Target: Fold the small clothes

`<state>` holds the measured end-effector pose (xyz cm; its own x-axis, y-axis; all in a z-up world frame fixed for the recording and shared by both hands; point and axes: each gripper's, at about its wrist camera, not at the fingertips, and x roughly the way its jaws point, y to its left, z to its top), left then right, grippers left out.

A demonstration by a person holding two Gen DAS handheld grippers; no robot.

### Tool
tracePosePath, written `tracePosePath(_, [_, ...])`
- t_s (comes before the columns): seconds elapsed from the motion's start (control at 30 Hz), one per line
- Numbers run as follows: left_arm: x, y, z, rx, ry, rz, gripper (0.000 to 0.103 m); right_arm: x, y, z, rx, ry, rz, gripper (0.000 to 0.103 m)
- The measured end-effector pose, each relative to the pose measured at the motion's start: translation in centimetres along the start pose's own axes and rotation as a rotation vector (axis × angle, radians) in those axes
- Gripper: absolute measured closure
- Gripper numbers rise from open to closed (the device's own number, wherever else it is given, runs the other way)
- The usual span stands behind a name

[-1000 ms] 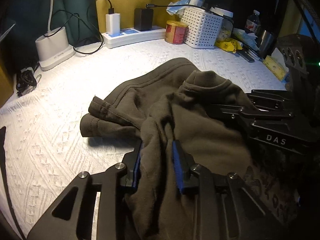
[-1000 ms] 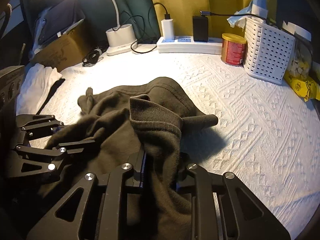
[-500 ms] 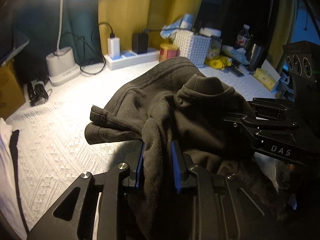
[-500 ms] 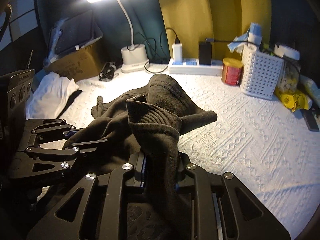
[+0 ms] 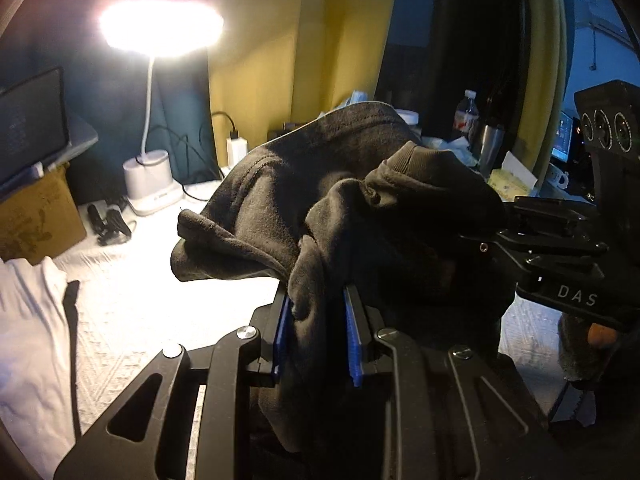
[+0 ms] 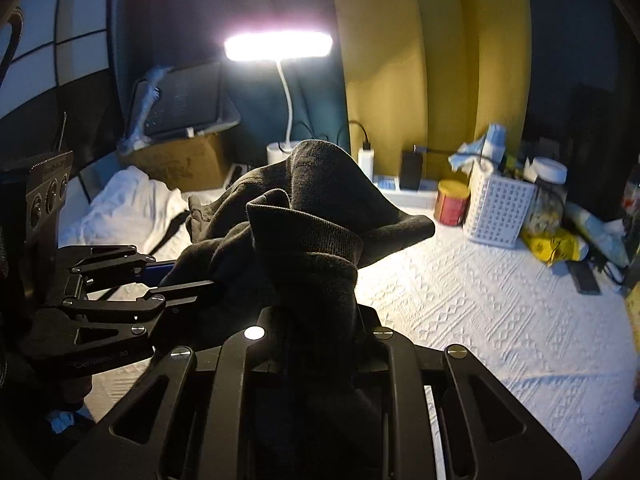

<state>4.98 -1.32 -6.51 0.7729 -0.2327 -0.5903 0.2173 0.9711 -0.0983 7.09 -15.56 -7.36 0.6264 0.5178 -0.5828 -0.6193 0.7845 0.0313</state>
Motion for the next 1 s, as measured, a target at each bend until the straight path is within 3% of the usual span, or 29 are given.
tracePosePath(0.47, [-6.4, -0.8, 0.3, 0.013, -0.175, 0.009, 0.081, -7.3, 3.9, 1.5, -0.082, -0.150, -0.011, 0.082])
tracePosePath(0.63, [-8.3, -0.8, 0.4, 0.012, -0.229, 0.011, 0.091, -9.3, 5.3, 2.0, -0.109, -0.193, -0.006, 0.082])
tracePosePath(1.0, [-13.1, 0.7, 0.9, 0.007, -0.365, 0.018, 0.093, -13.1, 8.7, 3.3, -0.183, -0.295, -0.011, 0.083])
